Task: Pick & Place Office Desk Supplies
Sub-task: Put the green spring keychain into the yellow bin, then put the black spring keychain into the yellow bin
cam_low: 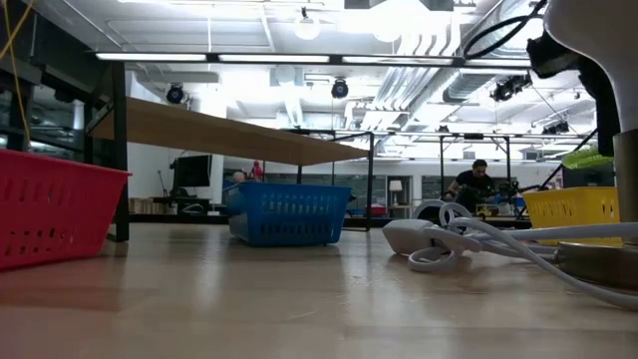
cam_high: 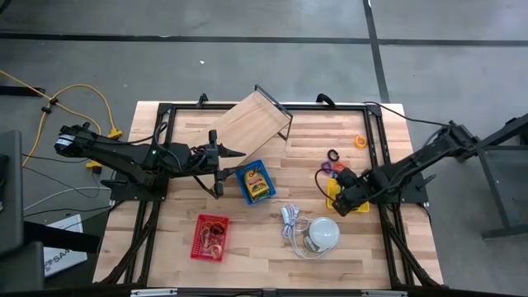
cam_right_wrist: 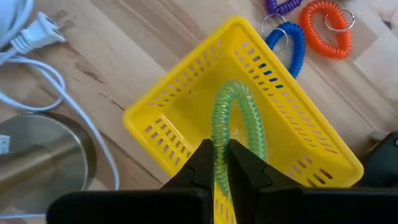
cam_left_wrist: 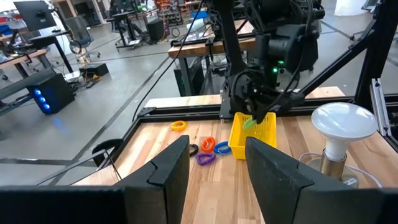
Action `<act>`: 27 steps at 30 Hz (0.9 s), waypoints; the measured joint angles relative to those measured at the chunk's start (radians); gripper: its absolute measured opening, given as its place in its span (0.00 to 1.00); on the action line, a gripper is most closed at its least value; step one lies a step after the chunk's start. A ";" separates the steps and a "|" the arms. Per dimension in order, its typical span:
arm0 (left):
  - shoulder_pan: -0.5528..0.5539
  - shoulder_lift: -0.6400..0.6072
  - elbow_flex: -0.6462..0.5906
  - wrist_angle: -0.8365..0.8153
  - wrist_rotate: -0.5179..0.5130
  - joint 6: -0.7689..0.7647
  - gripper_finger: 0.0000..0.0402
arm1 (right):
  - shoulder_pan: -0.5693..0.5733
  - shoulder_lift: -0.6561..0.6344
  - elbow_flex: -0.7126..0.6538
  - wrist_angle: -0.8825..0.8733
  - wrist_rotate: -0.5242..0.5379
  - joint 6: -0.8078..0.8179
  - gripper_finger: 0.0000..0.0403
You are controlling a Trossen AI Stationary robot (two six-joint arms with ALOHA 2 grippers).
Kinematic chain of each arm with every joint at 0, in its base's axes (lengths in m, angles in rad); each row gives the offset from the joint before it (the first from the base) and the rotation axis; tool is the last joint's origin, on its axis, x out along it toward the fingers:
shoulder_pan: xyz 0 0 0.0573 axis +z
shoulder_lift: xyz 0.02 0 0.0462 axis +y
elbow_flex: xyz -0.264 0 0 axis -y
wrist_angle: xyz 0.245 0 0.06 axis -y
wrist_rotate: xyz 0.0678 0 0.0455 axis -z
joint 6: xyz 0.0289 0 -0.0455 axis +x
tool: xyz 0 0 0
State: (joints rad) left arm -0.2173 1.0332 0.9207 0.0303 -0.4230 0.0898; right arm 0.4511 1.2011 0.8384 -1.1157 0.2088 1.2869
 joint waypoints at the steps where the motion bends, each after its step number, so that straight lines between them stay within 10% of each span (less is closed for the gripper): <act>1: 0.000 0.000 0.000 0.000 0.000 0.000 0.37 | -0.001 0.009 -0.008 0.006 0.000 0.000 0.04; 15: 0.000 0.000 0.000 0.000 0.000 0.000 0.37 | -0.028 0.034 -0.181 0.241 -0.050 0.005 0.05; 27: 0.000 0.000 0.000 0.000 0.000 0.000 0.37 | -0.028 0.034 -0.182 0.246 -0.025 0.003 0.30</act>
State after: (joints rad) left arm -0.2173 1.0332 0.9207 0.0303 -0.4232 0.0898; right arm 0.4229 1.2354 0.6563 -0.8699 0.1840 1.2900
